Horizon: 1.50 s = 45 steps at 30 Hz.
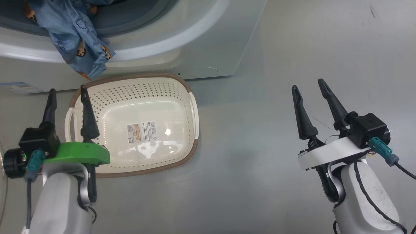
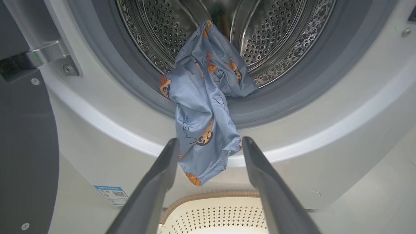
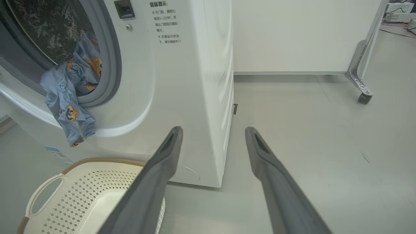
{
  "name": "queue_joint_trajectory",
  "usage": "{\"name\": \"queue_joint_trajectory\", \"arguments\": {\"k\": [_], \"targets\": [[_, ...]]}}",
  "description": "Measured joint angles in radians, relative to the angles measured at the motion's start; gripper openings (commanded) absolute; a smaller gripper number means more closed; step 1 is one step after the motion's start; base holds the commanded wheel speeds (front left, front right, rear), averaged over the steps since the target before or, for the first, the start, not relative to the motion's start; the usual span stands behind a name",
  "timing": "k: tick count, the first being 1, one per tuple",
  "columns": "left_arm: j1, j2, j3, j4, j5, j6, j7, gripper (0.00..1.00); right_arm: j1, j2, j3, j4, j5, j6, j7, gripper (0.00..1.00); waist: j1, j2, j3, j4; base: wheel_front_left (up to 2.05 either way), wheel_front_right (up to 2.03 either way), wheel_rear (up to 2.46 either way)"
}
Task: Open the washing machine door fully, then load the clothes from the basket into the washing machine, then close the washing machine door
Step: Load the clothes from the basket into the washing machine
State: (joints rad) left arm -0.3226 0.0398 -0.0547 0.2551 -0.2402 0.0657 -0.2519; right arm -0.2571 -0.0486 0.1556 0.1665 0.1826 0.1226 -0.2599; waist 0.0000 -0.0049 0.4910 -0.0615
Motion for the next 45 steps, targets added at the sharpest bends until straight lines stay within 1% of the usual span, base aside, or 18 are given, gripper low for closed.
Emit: {"name": "queue_joint_trajectory", "arguments": {"k": [6, 14, 20, 27, 30, 37, 45], "targets": [[-0.065, 0.018, 0.037, 0.051, -0.014, 0.005, 0.015, 1.0, 0.0, 0.0, 0.011, 0.001, 0.0, 0.0, 0.0, 1.0, 0.0, 0.0, 0.003, -0.027, 0.0, 0.0, 0.0], [-0.151, 0.069, 0.089, 0.134, -0.031, 0.01, 0.035, 1.0, 0.0, 0.0, 0.018, 0.001, 0.002, 0.0, 0.0, 1.0, 0.0, 0.0, 0.015, -0.076, 0.0, 0.0, 0.0], [-0.208, 0.068, 0.105, 0.193, -0.081, 0.008, 0.057, 1.0, 0.0, 0.0, 0.016, -0.001, 0.003, 0.0, 0.0, 1.0, 0.0, 0.0, 0.034, -0.104, 0.0, 0.0, 0.0], [-0.271, 0.076, 0.109, 0.239, -0.089, -0.022, 0.057, 1.0, 0.0, 0.001, 0.014, -0.01, 0.003, 0.0, 0.0, 1.0, 0.0, 0.0, 0.065, -0.127, 0.0, 0.0, 0.0], [-0.307, 0.077, 0.118, 0.259, -0.112, -0.03, 0.057, 1.0, -0.001, 0.001, 0.012, -0.014, 0.003, 0.0, 0.0, 1.0, 0.0, 0.0, 0.08, -0.133, 0.0, 0.0, 0.0], [-0.349, 0.103, 0.123, 0.321, -0.113, -0.047, 0.057, 1.0, -0.008, 0.002, 0.014, -0.018, 0.003, 0.0, 0.0, 1.0, 0.0, 0.0, 0.11, -0.147, 0.0, 0.0, 0.0], [-0.406, 0.105, 0.126, 0.38, -0.121, -0.068, 0.05, 1.0, -0.013, 0.003, 0.012, -0.021, 0.003, 0.0, 0.0, 1.0, 0.0, 0.0, 0.131, -0.157, 0.0, 0.0, 0.0]]}}
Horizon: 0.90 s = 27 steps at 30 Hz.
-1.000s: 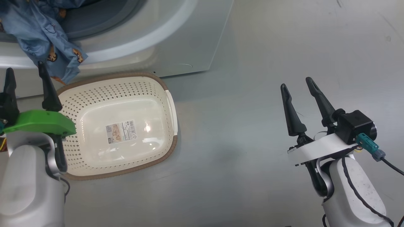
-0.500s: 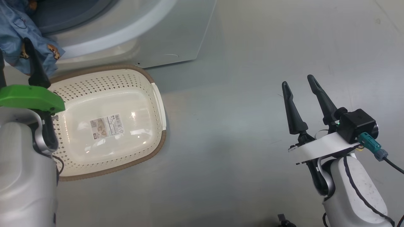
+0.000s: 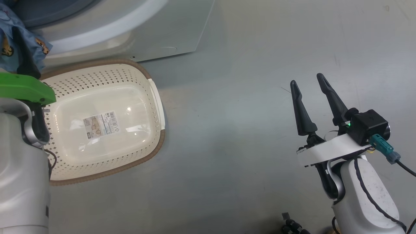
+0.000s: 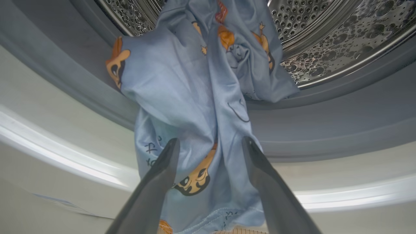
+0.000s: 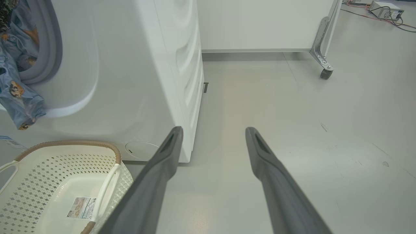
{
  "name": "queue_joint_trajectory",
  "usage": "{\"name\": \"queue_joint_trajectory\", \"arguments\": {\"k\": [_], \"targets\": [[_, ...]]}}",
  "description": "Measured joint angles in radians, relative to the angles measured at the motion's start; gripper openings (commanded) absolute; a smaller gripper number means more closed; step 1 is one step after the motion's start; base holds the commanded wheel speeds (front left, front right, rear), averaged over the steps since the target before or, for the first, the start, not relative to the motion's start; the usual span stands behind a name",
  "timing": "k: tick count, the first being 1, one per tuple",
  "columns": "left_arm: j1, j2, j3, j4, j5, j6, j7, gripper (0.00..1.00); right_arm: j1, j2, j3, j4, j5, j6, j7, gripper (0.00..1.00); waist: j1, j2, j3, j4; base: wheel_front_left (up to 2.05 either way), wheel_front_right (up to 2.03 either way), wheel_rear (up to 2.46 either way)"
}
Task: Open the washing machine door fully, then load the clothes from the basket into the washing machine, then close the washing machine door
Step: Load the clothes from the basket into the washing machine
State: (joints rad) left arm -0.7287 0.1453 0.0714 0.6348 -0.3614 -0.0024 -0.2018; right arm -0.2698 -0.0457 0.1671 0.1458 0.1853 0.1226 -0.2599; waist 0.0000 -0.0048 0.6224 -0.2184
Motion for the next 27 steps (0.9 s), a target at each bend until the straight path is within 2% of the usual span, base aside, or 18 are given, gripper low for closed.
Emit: {"name": "queue_joint_trajectory", "arguments": {"k": [19, 20, 22, 23, 24, 27], "targets": [[-0.085, 0.028, 0.012, 0.11, -0.001, -0.015, -0.032, 1.0, -0.008, 0.0, 0.004, 0.0, -0.002, 0.0, 0.0, 1.0, 0.0, 0.0, 0.021, -0.016, 0.0, 0.0, 0.0], [-0.088, 0.028, 0.012, 0.115, -0.001, -0.015, -0.038, 0.96, -0.008, 0.0, 0.004, 0.0, -0.003, 0.0, 0.0, 1.0, 0.0, 0.0, 0.022, -0.017, 0.0, 0.0, 0.0], [-0.093, 0.028, 0.012, 0.124, -0.001, -0.015, -0.042, 0.78, -0.008, 0.0, 0.004, 0.0, -0.003, 0.0, 0.0, 1.0, 0.0, 0.0, 0.022, -0.017, 0.0, 0.0, 0.0], [-0.096, 0.028, 0.012, 0.129, 0.001, -0.016, -0.045, 0.65, -0.008, 0.0, 0.004, 0.0, -0.003, 0.0, 0.0, 1.0, 0.0, 0.0, 0.022, -0.017, 0.0, 0.0, 0.0], [-0.099, 0.028, 0.011, 0.134, 0.002, -0.021, -0.047, 0.45, -0.008, 0.0, 0.004, 0.0, -0.003, 0.0, 0.0, 1.0, 0.0, 0.0, 0.022, -0.017, 0.0, 0.0, 0.0], [-0.111, 0.036, 0.011, 0.146, 0.002, -0.025, -0.047, 0.07, -0.009, 0.0, 0.005, 0.001, -0.003, 0.0, 0.0, 1.0, 0.0, 0.0, 0.021, -0.017, 0.0, 0.0, 0.0]]}}
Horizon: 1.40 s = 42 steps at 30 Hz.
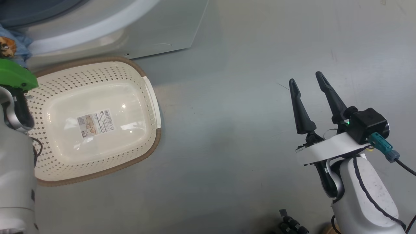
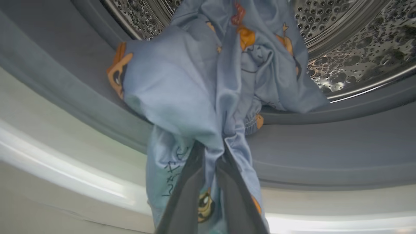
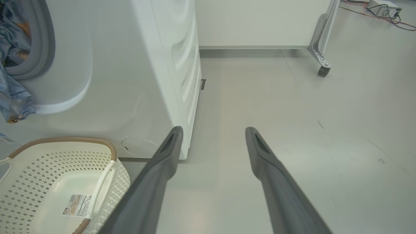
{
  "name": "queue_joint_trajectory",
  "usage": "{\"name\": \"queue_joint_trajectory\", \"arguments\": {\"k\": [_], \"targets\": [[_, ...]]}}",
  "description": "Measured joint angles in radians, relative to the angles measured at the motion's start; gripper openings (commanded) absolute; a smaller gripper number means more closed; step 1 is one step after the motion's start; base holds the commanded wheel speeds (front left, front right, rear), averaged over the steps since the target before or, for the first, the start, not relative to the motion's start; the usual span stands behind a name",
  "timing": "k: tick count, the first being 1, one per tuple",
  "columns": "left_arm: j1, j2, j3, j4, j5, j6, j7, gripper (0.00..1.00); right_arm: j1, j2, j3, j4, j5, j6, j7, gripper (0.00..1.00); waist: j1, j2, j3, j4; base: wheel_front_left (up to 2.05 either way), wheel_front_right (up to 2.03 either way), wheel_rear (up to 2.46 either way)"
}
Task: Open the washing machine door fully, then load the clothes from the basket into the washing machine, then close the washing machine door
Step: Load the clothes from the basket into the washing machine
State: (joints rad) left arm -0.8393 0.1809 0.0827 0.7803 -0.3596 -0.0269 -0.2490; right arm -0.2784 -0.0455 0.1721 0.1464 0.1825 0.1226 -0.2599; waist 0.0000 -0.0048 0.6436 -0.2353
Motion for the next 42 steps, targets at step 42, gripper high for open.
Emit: {"name": "queue_joint_trajectory", "arguments": {"k": [42], "targets": [[-0.42, 0.134, -0.064, 0.084, 0.078, -0.022, 0.125, 0.0, 0.0, 0.002, 0.094, -0.013, 0.091, 0.0, 0.0, 1.0, 0.0, 0.0, 0.073, -0.106, 0.0, 0.0, 0.0]]}}
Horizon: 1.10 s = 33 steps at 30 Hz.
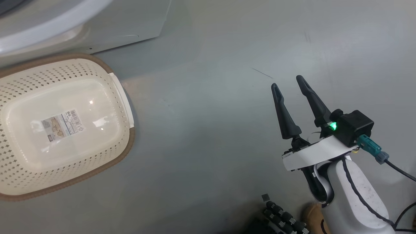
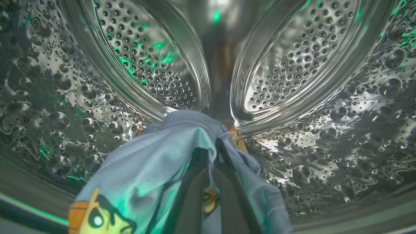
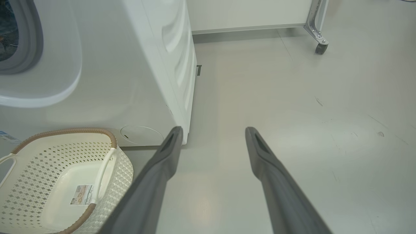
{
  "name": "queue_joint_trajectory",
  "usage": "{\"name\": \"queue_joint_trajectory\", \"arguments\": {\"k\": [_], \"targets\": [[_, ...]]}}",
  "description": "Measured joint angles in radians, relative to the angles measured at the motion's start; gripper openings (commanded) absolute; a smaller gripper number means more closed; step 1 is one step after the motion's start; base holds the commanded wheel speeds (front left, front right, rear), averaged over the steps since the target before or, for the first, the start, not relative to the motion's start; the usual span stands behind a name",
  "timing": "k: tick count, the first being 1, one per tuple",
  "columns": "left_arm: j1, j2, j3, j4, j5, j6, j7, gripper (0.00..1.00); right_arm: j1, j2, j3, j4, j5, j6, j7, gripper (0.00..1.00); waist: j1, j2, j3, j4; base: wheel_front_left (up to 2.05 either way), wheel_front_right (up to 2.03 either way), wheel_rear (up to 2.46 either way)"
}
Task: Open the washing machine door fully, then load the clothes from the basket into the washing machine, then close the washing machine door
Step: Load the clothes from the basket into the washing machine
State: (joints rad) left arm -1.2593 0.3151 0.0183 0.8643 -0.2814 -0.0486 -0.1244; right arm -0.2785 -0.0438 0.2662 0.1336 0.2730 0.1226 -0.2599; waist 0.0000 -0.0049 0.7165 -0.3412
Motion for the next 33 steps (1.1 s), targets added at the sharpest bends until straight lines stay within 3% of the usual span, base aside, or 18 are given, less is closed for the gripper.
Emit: {"name": "queue_joint_trajectory", "arguments": {"k": [12, 19, 27, 33], "targets": [[-0.14, 0.051, -0.004, 0.004, 0.017, 0.001, 0.016, 0.0, 0.0, 0.002, 0.001, -0.019, 0.014, 0.0, 0.0, 1.0, 0.0, 0.0, 0.07, -0.028, 0.0, 0.0, 0.0], [-0.171, 0.05, 0.018, -0.002, 0.016, 0.007, -0.057, 0.0, 0.0, 0.002, 0.002, -0.026, 0.028, 0.0, 0.0, 1.0, 0.0, 0.0, 0.099, -0.038, 0.0, 0.0, 0.0], [-0.219, 0.061, 0.041, -0.027, 0.018, 0.046, -0.123, 0.0, -0.004, 0.003, 0.011, -0.03, 0.039, 0.0, 0.0, 1.0, 0.0, 0.0, 0.114, -0.045, 0.0, 0.0, 0.0], [-0.225, 0.086, 0.001, 0.005, 0.08, 0.05, -0.124, 0.23, -0.006, 0.004, 0.021, -0.03, 0.044, 0.0, 0.0, 1.0, 0.0, 0.0, 0.12, -0.053, 0.0, 0.0, 0.0]]}}
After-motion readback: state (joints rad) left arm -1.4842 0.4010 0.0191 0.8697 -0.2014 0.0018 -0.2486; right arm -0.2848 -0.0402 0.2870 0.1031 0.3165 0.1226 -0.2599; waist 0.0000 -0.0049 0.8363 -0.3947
